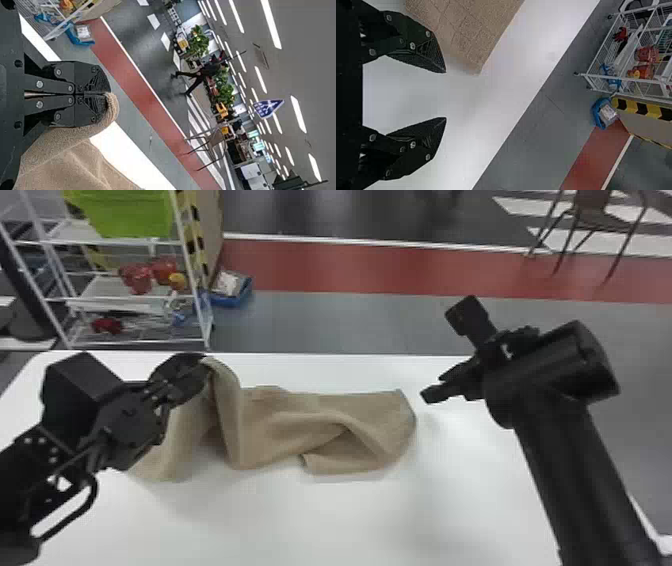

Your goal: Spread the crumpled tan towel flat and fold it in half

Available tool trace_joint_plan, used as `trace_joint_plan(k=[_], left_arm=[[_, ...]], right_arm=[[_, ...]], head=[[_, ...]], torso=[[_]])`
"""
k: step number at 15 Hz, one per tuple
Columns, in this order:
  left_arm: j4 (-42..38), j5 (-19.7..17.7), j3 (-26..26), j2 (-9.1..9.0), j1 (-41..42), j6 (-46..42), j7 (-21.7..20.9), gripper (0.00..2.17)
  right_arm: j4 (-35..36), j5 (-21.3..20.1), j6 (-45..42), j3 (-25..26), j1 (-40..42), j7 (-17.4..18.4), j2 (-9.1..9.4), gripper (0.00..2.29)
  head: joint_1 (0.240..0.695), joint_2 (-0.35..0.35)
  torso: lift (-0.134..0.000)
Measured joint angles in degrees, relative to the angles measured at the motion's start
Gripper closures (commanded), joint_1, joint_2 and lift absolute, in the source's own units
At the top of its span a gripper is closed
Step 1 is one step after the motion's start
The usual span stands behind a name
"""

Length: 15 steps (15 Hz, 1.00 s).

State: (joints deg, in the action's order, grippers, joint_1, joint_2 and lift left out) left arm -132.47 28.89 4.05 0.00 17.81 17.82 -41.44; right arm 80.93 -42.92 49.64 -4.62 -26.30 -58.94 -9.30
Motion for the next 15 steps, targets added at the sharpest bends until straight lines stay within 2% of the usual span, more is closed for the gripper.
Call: trace_joint_plan(k=[5,8,10,15], left_arm=[[0.0,-0.4,0.4,0.00,0.6,-0.9,0.0,2.11],[0.0,-0.6,0.5,0.00,1.0,-1.5,-0.2,2.11],[-0.2,-0.8,0.7,0.00,1.6,-2.3,-0.2,2.11],[-0.6,-0.9,1.0,0.00,3.0,-4.0,-0.4,2.11]], right_arm=[[-7.6,-1.1,-4.3,0.4,-2.5,4.6,3.29,0.55],[-8.6,-0.6,-4.9,0.4,-2.8,4.8,5.21,0.55],[-9.0,-0.9,-5.0,0.2,-2.8,5.1,5.87,0.55],[-13.9,-1.2,-7.7,-0.6,-3.6,9.0,6.59,0.59]], head=[[0.695,-0.078],[0.695,-0.057],[0.695,-0.046],[0.695,-0.045]], torso=[[-0.123],[-0.123],[-0.123],[-0.123]])
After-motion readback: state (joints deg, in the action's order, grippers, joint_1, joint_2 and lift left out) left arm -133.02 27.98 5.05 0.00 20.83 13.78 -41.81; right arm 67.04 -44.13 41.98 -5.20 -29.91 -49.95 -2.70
